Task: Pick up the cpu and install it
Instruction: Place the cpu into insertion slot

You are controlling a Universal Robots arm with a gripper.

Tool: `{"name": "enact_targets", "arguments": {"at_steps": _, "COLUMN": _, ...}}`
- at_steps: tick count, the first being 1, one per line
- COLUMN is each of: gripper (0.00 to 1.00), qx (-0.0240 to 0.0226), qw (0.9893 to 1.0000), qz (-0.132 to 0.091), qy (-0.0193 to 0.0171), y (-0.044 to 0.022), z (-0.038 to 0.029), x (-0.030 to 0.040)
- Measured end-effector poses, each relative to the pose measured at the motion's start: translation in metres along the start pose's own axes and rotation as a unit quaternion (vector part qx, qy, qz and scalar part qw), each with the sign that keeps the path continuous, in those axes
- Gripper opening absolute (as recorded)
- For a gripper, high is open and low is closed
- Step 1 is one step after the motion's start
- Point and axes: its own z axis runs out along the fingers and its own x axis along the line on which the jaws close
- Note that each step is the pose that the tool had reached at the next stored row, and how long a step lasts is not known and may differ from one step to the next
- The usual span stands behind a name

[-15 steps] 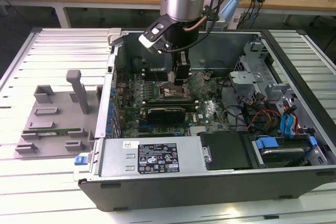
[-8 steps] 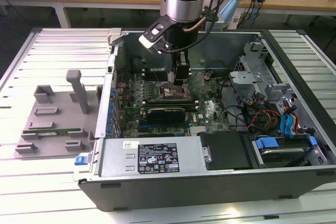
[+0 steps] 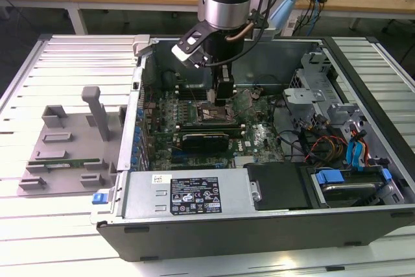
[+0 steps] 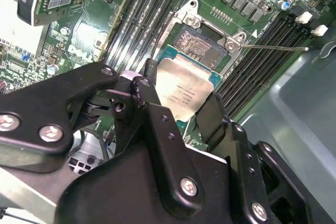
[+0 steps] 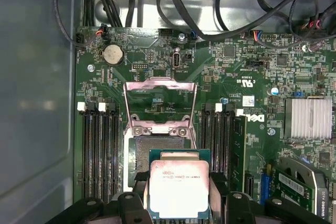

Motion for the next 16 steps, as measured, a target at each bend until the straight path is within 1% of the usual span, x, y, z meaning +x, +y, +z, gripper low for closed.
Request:
{"name": "enact_targets", "arguments": {"at_steps": 10, "gripper": 0.55, "qx": -0.0001, "qw": 1.0000, "qz": 0.000, "qy": 0.0000, "y": 0.0000, "z": 0.0059, "x": 0.0025}}
{"name": "enact_targets", "arguments": {"at_steps": 12, "gripper": 0.55, "qx": -0.0001, "qw": 1.0000, "qz": 0.000, "qy": 0.0001, "y": 0.0000, "z": 0.0083, "x": 0.0050}}
{"name": "enact_targets", "arguments": {"at_steps": 14, "gripper": 0.55, "qx": -0.0001, "qw": 1.0000, "qz": 0.000, "qy": 0.0001, "y": 0.0001, "z": 0.0110, "x": 0.0106}}
{"name": "enact_targets", "arguments": {"at_steps": 16, "gripper": 0.55, "qx": -0.0001, "qw": 1.0000, "qz": -0.001, "qy": 0.0000, "y": 0.0000, "z": 0.0141, "x": 0.0121}}
